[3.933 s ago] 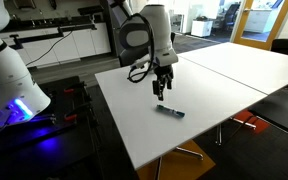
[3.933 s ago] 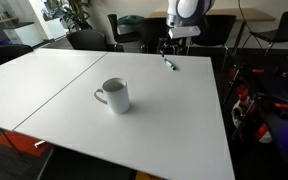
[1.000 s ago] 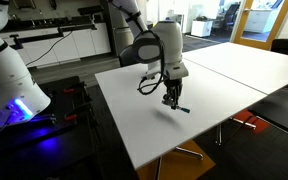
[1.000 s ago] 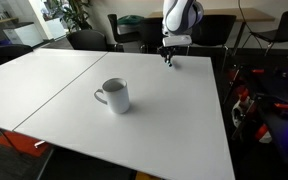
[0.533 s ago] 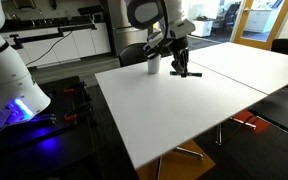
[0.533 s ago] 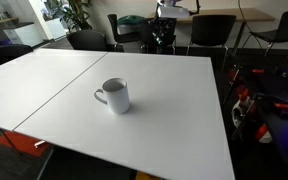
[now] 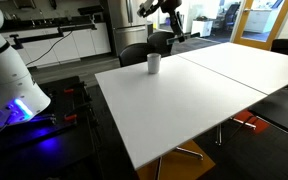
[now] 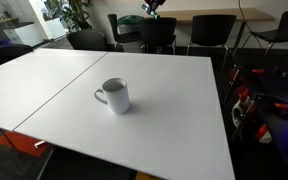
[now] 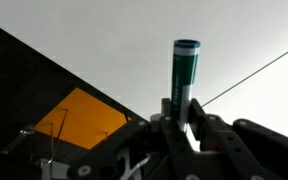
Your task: Put the green marker in the white mug
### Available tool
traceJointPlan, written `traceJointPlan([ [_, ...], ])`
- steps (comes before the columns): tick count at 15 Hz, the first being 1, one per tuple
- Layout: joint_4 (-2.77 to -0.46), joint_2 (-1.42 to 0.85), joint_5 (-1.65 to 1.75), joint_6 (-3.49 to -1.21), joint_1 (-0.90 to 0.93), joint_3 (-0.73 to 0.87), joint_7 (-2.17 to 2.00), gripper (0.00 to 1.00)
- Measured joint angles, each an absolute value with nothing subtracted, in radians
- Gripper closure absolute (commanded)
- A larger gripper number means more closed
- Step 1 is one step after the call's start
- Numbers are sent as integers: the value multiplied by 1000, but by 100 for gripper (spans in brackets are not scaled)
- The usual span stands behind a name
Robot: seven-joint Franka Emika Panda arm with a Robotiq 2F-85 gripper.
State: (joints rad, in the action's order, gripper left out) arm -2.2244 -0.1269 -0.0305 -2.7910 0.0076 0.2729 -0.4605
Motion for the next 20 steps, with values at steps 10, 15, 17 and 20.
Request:
traceJointPlan([
  [10,-2151,28,-51,-2420,0,83,-217,95],
  [15,-2081,15,-63,-2277,11,27,-181,80],
  [17,-2072,7,-63,-2272,13,17,-181,80],
  [20,-2071,2,-63,-2272,11,19,-181,95],
])
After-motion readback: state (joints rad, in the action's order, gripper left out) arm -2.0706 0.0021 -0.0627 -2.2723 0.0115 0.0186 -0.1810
